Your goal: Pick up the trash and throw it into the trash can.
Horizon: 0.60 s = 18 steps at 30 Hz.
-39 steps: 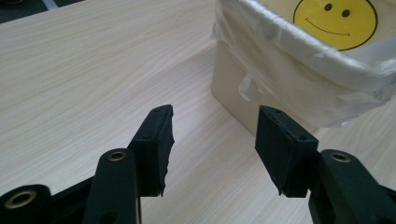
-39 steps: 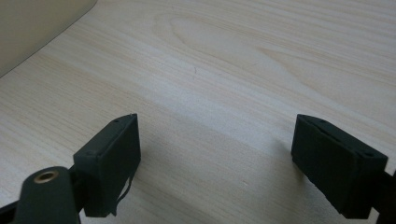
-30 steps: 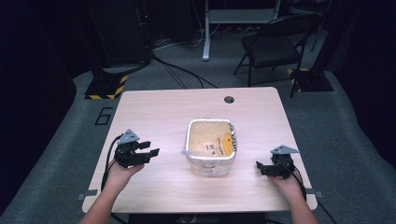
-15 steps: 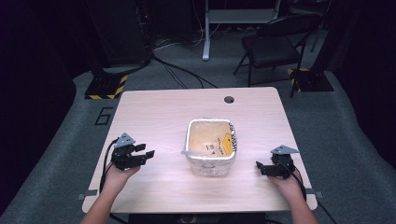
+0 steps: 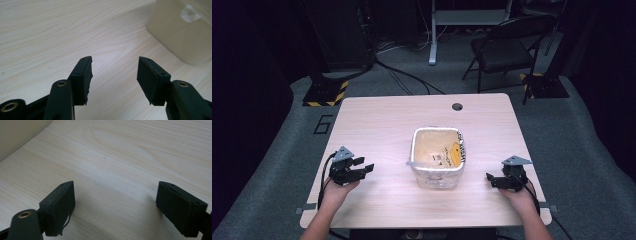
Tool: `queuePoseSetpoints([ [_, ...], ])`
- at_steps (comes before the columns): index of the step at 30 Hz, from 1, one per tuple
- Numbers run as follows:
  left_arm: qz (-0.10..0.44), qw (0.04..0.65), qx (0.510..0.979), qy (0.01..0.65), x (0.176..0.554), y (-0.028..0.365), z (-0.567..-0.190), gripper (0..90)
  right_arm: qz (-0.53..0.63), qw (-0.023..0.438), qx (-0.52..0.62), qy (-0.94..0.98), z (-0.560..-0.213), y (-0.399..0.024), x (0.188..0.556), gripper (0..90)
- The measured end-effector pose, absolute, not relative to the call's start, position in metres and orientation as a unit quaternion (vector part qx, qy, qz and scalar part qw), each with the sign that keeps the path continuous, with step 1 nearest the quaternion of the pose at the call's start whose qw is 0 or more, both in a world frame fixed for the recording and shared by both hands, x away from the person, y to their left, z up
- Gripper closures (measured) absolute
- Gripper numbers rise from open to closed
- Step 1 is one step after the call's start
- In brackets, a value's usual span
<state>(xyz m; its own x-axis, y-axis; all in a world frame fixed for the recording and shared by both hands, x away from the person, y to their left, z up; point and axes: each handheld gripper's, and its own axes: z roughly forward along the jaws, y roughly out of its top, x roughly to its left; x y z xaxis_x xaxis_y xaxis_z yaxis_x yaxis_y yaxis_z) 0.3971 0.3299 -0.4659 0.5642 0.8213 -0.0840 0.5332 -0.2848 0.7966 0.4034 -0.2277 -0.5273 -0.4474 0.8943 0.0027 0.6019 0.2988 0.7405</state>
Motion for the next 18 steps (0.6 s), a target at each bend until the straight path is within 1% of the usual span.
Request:
queuePoseSetpoints([
  [18, 0.188, 0.413, 0.760, 0.465, 0.397, 0.348, -0.481, 42.2, 0.345, 0.212, 0.481, 0.778, -0.527, -0.228, 0.403, 14.9],
])
